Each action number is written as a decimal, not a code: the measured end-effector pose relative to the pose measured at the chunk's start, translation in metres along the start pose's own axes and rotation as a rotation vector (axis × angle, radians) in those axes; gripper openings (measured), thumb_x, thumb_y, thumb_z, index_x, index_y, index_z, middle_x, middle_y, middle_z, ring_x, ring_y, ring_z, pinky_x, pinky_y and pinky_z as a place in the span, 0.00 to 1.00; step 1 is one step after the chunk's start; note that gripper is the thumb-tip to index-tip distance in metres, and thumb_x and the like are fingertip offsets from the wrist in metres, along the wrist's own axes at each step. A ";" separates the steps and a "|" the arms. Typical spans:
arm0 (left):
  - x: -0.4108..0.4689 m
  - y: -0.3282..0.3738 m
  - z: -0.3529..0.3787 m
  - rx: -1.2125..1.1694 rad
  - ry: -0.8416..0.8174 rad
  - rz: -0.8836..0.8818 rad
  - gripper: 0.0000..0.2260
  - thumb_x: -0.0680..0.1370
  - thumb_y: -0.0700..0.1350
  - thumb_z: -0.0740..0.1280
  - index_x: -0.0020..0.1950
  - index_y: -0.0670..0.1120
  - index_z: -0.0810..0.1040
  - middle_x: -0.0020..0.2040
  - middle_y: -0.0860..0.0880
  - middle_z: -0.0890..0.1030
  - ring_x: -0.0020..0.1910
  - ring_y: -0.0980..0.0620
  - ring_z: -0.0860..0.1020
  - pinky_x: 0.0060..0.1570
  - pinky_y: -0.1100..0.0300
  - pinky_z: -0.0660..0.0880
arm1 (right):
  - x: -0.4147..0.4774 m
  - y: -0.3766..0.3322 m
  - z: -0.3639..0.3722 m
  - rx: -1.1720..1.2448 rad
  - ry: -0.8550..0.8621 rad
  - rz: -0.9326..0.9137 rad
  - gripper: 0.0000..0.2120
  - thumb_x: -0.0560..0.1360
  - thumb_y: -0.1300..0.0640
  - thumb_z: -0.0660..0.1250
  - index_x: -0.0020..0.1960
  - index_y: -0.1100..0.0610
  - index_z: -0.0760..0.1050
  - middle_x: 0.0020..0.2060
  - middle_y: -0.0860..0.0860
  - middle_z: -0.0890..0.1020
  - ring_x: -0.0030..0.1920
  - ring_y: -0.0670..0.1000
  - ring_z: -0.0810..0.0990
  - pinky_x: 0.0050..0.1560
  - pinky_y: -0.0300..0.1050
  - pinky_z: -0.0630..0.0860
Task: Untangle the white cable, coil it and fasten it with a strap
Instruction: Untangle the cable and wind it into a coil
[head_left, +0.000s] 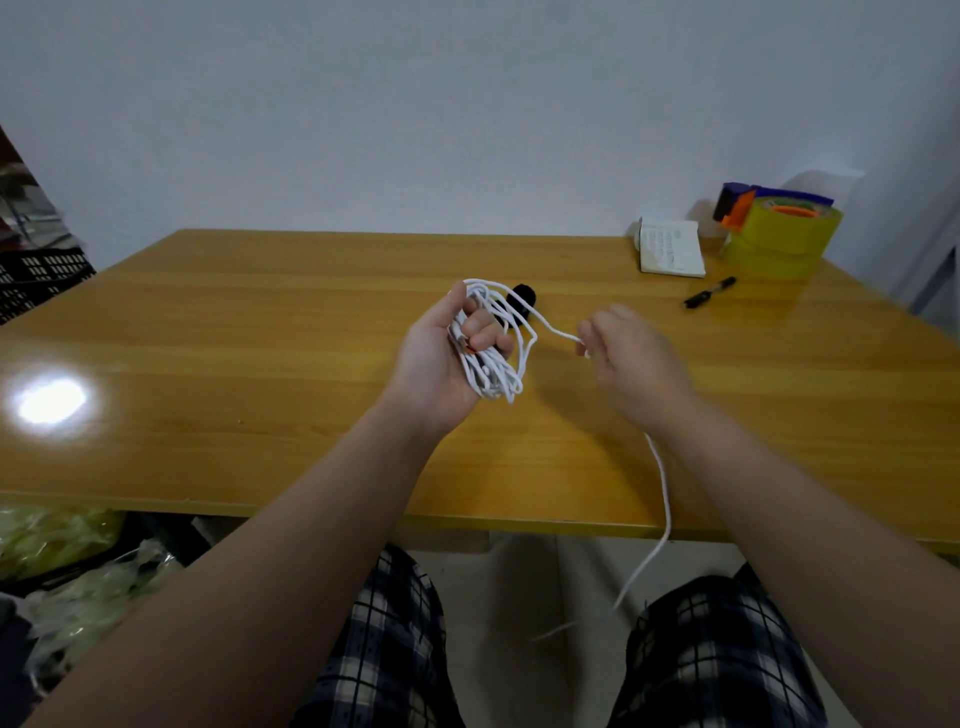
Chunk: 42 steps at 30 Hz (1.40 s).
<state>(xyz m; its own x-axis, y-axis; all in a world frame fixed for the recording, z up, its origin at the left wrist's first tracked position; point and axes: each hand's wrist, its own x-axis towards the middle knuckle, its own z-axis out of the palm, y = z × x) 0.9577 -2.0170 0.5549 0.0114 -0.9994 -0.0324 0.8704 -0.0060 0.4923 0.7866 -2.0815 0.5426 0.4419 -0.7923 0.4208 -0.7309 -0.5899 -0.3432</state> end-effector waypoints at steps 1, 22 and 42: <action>0.001 0.000 0.000 -0.005 0.008 0.013 0.15 0.82 0.48 0.57 0.36 0.45 0.67 0.24 0.52 0.63 0.21 0.56 0.64 0.30 0.64 0.71 | -0.002 -0.001 0.000 0.059 -0.002 -0.023 0.16 0.81 0.53 0.53 0.47 0.60 0.75 0.45 0.55 0.75 0.47 0.56 0.74 0.46 0.52 0.72; 0.005 0.002 -0.020 -0.079 0.104 0.019 0.15 0.81 0.47 0.58 0.36 0.45 0.66 0.23 0.52 0.63 0.19 0.56 0.63 0.25 0.66 0.68 | -0.009 0.017 -0.001 0.414 0.159 -0.025 0.05 0.74 0.56 0.68 0.46 0.56 0.81 0.35 0.44 0.75 0.37 0.40 0.73 0.37 0.31 0.67; 0.005 -0.004 0.040 0.057 0.017 0.039 0.17 0.82 0.49 0.56 0.34 0.46 0.63 0.22 0.51 0.63 0.19 0.55 0.63 0.27 0.65 0.67 | -0.002 0.026 0.006 0.025 -0.152 0.248 0.15 0.80 0.46 0.53 0.46 0.53 0.74 0.41 0.53 0.78 0.43 0.56 0.76 0.41 0.48 0.71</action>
<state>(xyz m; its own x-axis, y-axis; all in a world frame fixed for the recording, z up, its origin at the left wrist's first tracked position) 0.9343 -2.0233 0.5878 0.0540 -0.9982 -0.0267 0.8399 0.0310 0.5419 0.7700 -2.0959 0.5274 0.3253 -0.9260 0.1914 -0.8140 -0.3772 -0.4417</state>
